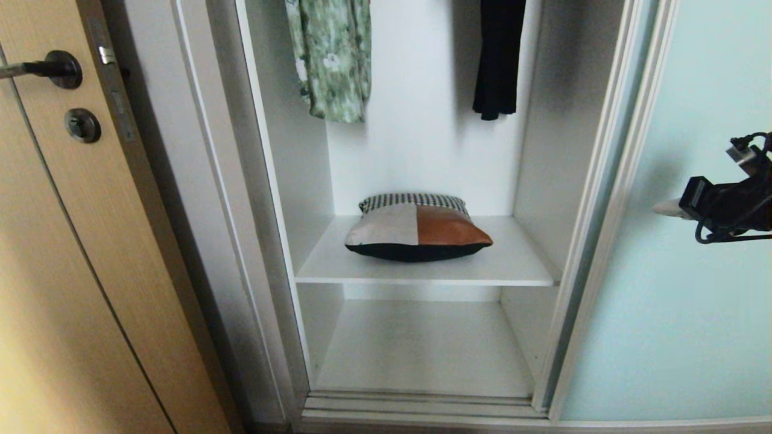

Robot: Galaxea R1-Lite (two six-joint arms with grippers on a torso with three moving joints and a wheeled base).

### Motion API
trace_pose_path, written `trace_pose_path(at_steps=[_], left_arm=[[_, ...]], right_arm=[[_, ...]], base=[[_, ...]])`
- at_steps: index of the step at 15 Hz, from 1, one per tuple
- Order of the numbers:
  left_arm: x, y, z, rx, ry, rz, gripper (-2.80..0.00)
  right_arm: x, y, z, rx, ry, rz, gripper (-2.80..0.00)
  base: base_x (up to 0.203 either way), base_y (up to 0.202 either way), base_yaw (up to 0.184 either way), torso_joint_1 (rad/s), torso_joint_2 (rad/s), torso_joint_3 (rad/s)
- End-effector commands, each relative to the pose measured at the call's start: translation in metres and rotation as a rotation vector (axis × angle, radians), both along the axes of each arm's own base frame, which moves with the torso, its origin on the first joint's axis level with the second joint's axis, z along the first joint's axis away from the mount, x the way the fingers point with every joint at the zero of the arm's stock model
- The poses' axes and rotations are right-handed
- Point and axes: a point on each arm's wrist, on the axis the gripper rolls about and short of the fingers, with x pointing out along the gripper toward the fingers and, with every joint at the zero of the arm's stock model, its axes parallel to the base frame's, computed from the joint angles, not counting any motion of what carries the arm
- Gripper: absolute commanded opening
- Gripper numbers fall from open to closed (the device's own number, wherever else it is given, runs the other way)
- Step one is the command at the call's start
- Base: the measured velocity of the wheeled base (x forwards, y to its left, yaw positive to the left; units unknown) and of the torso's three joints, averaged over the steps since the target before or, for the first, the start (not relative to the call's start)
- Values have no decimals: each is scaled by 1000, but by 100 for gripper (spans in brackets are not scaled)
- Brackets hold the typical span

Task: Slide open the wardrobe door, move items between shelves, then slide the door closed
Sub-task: Close the door

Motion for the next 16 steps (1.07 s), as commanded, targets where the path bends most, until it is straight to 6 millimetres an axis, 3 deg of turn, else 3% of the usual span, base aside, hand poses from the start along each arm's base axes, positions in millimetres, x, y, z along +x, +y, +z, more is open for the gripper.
trace_pose_path(at_steps=[1,16], left_arm=[[0,0,0,0,1,0,-280],[0,0,0,0,3,0,-280]], right_arm=[[15,-6,-17,16,32,-2,-280],[57,-9,-54,17,82,-8,-280]], base=[[0,0,0,0,0,0],[0,0,0,0,0,0]])
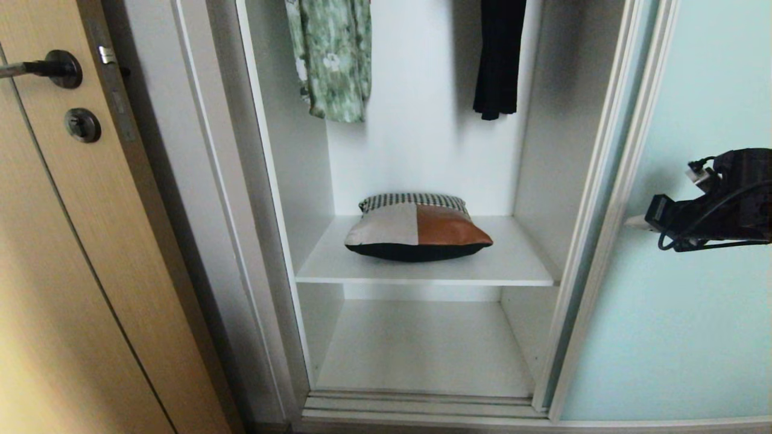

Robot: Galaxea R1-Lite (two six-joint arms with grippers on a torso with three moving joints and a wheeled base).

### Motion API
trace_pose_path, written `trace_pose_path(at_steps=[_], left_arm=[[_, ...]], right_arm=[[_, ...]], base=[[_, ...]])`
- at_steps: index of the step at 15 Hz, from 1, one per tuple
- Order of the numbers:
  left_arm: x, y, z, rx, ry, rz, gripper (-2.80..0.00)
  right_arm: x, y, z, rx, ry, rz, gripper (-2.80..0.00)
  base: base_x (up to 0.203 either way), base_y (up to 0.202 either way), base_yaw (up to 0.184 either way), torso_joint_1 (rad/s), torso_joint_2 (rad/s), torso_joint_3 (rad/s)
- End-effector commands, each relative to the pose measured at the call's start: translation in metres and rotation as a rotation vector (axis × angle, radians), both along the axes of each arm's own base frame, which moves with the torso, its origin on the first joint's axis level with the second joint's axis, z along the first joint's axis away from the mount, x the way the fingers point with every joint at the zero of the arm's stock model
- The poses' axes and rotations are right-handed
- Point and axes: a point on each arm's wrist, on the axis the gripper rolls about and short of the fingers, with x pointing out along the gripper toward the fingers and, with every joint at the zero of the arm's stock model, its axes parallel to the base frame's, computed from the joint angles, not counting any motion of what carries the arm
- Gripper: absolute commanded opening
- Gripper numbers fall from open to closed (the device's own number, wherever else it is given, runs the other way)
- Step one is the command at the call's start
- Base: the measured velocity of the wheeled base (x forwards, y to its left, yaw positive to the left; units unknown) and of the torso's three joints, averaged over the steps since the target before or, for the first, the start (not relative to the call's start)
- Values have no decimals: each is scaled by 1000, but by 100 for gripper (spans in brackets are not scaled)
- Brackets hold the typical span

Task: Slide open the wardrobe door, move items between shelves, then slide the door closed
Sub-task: Close the door

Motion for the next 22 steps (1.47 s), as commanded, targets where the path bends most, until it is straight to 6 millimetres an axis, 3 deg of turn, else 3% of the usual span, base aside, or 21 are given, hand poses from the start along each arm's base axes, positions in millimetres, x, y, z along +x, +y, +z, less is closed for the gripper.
trace_pose_path(at_steps=[1,15,22], left_arm=[[0,0,0,0,3,1,-280],[0,0,0,0,2,1,-280],[0,0,0,0,3,1,-280]], right_arm=[[7,-2,-10,8,15,0,-280],[28,1,-18,-4,5,-9,-280],[30,44,-16,-23,22,42,-280]], base=[[0,0,0,0,0,0],[0,0,0,0,0,0],[0,0,0,0,0,0]])
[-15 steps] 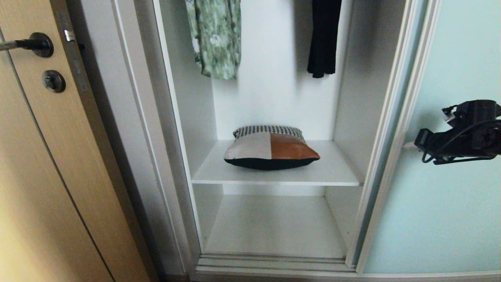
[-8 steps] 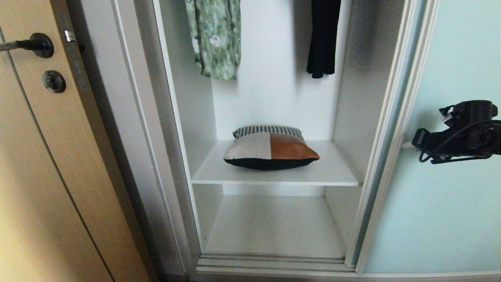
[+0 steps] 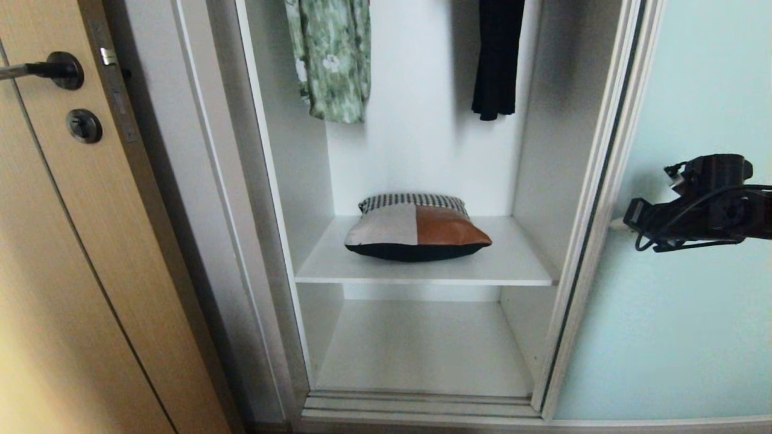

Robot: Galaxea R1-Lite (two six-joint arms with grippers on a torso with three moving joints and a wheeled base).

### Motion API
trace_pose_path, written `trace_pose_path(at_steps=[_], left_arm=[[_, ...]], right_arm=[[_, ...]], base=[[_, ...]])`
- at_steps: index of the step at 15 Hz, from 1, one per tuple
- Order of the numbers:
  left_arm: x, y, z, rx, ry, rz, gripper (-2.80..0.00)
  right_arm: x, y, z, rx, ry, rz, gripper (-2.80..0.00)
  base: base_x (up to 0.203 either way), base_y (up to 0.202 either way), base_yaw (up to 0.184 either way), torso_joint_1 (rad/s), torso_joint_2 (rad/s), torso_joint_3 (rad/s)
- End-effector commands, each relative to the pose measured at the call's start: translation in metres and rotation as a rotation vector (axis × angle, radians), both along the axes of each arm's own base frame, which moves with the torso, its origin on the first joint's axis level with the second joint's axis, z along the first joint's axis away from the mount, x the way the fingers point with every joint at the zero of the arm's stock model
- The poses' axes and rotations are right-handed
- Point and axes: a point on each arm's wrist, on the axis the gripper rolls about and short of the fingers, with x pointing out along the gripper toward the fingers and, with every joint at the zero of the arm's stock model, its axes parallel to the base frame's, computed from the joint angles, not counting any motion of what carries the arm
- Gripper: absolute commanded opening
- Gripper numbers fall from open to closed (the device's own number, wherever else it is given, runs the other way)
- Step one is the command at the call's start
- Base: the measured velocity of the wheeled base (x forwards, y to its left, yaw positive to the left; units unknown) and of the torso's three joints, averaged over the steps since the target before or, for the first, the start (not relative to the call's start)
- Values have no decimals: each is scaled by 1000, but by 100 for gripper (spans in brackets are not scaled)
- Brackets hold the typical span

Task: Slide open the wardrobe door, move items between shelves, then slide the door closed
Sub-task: Close the door

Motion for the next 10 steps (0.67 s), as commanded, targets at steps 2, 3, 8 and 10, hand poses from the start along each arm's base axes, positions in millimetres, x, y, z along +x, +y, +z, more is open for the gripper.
trace_pose_path(at_steps=[2,3,8,10], left_arm=[[0,0,0,0,2,0,-280],[0,0,0,0,1,0,-280],[0,0,0,0,1,0,-280],[0,0,0,0,3,0,-280]], right_arm=[[3,33,5,-25,2,26,-280],[3,43,7,-27,-3,46,-280],[-9,102,23,-46,-17,137,-280],[-22,125,28,-45,-10,189,-280]], base=[[0,0,0,0,0,0],[0,0,0,0,0,0],[0,0,0,0,0,0],[0,0,0,0,0,0]])
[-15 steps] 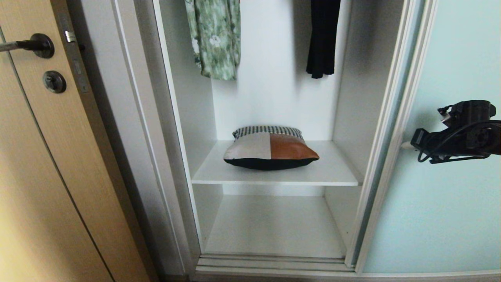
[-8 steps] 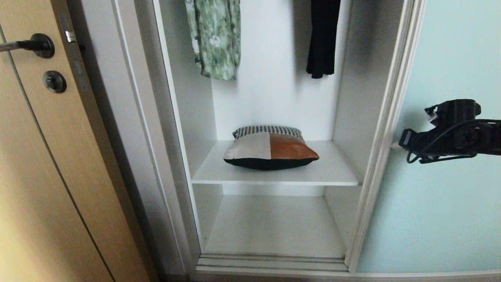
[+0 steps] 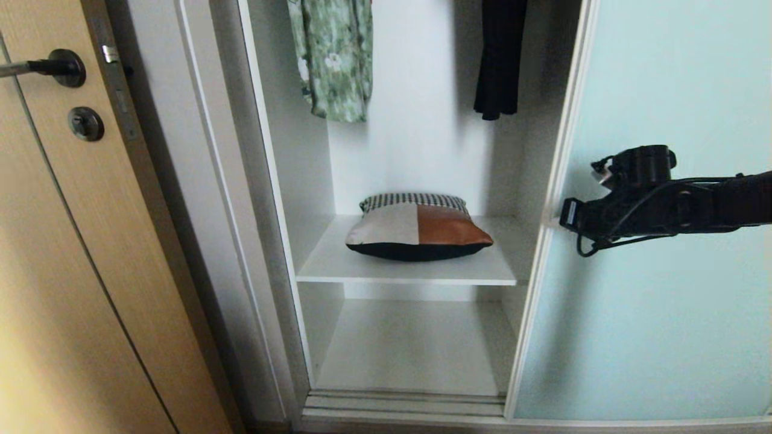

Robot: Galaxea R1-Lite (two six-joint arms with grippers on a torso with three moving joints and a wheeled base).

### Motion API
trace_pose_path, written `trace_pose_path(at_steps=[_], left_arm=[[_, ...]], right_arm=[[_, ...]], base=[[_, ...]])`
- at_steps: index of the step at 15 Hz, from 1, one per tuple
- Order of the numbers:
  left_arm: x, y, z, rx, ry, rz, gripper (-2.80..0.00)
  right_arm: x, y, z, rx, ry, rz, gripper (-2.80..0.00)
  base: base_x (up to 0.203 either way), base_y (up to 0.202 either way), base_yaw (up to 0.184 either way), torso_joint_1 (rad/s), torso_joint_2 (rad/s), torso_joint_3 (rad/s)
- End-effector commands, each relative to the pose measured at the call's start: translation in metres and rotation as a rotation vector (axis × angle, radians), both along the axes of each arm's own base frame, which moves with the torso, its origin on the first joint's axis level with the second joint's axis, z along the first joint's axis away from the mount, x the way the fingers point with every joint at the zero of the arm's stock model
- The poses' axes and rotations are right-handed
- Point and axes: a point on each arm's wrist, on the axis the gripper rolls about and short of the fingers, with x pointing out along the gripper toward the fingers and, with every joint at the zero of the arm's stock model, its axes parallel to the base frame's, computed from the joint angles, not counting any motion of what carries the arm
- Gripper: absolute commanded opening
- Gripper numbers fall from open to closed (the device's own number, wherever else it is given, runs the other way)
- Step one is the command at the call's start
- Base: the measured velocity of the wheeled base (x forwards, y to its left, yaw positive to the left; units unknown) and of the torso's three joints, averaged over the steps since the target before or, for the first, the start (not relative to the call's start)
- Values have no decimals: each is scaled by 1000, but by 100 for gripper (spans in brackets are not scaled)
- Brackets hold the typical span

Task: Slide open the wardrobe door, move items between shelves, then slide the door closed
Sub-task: Close the door

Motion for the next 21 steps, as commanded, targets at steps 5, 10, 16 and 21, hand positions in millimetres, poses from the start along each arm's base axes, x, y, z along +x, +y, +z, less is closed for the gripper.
trace_pose_path(at_steps=[5,10,16,21], left_arm=[[0,0,0,0,2,1,-280],[0,0,0,0,2,1,-280],[0,0,0,0,3,1,-280],[0,0,0,0,3,1,-280]], right_arm=[[-43,39,19,-3,-19,95,-280],[-104,32,50,30,-85,155,-280],[-128,17,51,28,-80,118,-280],[-142,-1,51,29,-77,60,-280]], base=[[0,0,0,0,0,0],[0,0,0,0,0,0],[0,0,0,0,0,0],[0,0,0,0,0,0]])
